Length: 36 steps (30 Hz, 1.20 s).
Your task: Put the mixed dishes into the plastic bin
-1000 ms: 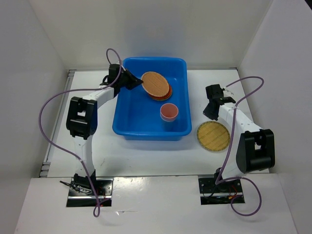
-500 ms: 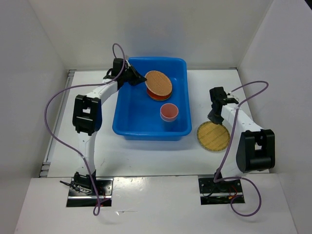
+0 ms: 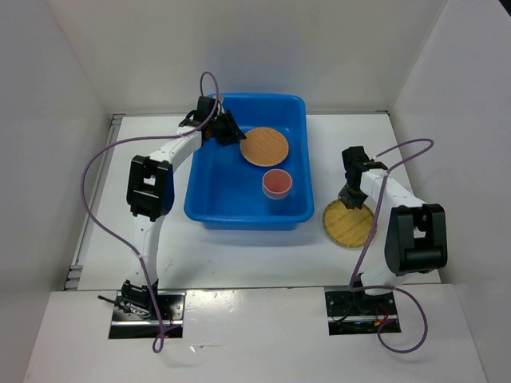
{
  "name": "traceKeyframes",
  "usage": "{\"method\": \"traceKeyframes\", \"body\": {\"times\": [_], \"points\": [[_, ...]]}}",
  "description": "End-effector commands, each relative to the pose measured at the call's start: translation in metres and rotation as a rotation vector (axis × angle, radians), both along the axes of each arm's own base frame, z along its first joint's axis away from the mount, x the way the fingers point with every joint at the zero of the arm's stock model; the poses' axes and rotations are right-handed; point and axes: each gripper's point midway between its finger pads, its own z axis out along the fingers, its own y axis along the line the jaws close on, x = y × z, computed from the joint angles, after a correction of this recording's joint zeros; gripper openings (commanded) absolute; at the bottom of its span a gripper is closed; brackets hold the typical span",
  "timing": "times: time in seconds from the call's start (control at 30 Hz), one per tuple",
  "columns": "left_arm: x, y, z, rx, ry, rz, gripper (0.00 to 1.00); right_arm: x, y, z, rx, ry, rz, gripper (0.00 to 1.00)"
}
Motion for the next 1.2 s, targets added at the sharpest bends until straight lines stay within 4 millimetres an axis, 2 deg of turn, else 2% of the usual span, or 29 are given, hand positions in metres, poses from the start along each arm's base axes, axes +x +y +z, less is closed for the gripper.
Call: {"method": "traceKeyframes", "body": {"times": [0.0, 0.07, 0.1, 0.13, 0.17, 0.23, 0.33, 0.37, 0.5, 0.53, 0.57, 0.6, 0.63, 0.67, 0.7, 0.87, 0.9, 0.93, 1.03, 1.13, 1.17], "points": [[0.007, 0.002, 0.009, 0.061, -0.05, 0.005, 0.51, 0.0, 0.001, -0.007, 0.006, 0.019, 0.007, 0.0], [0.008, 0.006, 0.019, 0.088, -0.079, 0.002, 0.6, -0.005, 0.003, -0.018, 0.014, 0.058, 0.01, 0.0], [0.007, 0.003, 0.031, 0.097, -0.1, -0.002, 0.67, -0.004, 0.003, -0.021, 0.014, 0.058, 0.01, 0.0], [0.013, 0.004, 0.041, 0.107, -0.133, 0.005, 0.81, -0.002, 0.003, -0.023, 0.014, 0.055, 0.01, 0.0], [0.013, 0.007, 0.054, 0.127, -0.161, 0.0, 0.87, -0.007, 0.004, -0.03, 0.021, 0.083, 0.012, 0.0], [0.012, 0.009, 0.077, 0.162, -0.201, 0.009, 0.98, -0.006, 0.007, -0.033, 0.021, 0.086, 0.021, 0.0], [0.012, 0.017, 0.125, 0.195, -0.301, 0.018, 1.0, -0.005, 0.007, -0.04, 0.017, 0.103, 0.029, 0.0], [0.006, 0.019, 0.145, 0.195, -0.332, 0.017, 1.0, -0.003, 0.007, -0.041, 0.017, 0.106, 0.029, 0.0], [-0.008, 0.031, 0.19, 0.225, -0.417, 0.034, 1.0, 0.007, 0.009, -0.047, 0.023, 0.105, 0.042, 0.0], [-0.011, 0.035, 0.196, 0.239, -0.431, 0.04, 1.0, 0.015, 0.01, -0.047, 0.022, 0.099, 0.05, 0.0], [-0.017, 0.039, 0.217, 0.235, -0.466, 0.058, 1.0, 0.018, 0.01, -0.048, 0.022, 0.097, 0.05, 0.0], [-0.021, 0.041, 0.22, 0.242, -0.473, 0.053, 1.0, 0.027, 0.011, -0.045, 0.023, 0.076, 0.051, 0.0], [-0.022, 0.05, 0.22, 0.253, -0.468, 0.075, 1.0, 0.029, 0.011, -0.046, 0.023, 0.076, 0.051, 0.0], [-0.029, 0.055, 0.234, 0.252, -0.49, 0.089, 1.0, 0.034, 0.011, -0.047, 0.021, 0.069, 0.059, 0.0], [-0.031, 0.064, 0.236, 0.255, -0.49, 0.104, 1.0, 0.043, 0.012, -0.043, 0.022, 0.043, 0.06, 0.0], [-0.044, 0.107, 0.24, 0.28, -0.49, 0.187, 1.0, 0.068, 0.013, -0.049, 0.016, 0.028, 0.081, 0.0], [-0.047, 0.113, 0.226, 0.291, -0.457, 0.19, 1.0, 0.079, 0.012, -0.044, 0.008, 0.006, 0.078, 0.0], [-0.052, 0.121, 0.23, 0.291, -0.466, 0.205, 1.0, 0.086, 0.011, -0.043, -0.003, -0.007, 0.083, 0.0], [-0.064, 0.129, 0.217, 0.303, -0.433, 0.21, 1.0, 0.113, 0.012, -0.04, -0.005, -0.049, 0.094, 0.0], [-0.074, 0.137, 0.215, 0.32, -0.427, 0.221, 1.0, 0.138, 0.01, -0.037, -0.005, -0.086, 0.085, 0.0], [-0.075, 0.138, 0.202, 0.327, -0.401, 0.216, 1.0, 0.153, 0.011, -0.03, -0.003, -0.132, 0.085, 0.0]]}}
